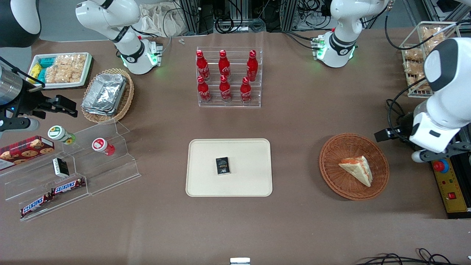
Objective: Place sandwich from basket to tray
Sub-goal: 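Lower the left gripper over the wrapped sandwich in the wicker basket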
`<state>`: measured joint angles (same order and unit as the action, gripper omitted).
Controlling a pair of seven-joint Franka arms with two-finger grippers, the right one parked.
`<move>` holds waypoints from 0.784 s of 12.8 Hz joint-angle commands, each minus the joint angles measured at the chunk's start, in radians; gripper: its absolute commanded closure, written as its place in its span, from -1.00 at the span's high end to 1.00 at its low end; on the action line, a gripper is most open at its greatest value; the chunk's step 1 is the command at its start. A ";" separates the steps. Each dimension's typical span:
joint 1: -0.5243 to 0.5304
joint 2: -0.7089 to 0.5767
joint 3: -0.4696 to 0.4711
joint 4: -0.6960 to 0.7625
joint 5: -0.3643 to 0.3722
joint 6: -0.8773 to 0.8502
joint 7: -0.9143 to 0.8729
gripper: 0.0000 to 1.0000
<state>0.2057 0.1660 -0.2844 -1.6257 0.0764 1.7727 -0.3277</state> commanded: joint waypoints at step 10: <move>0.017 0.089 0.007 -0.279 0.094 0.366 -0.419 0.99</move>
<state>0.2142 0.2611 -0.2808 -1.8412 0.1415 2.0806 -0.6632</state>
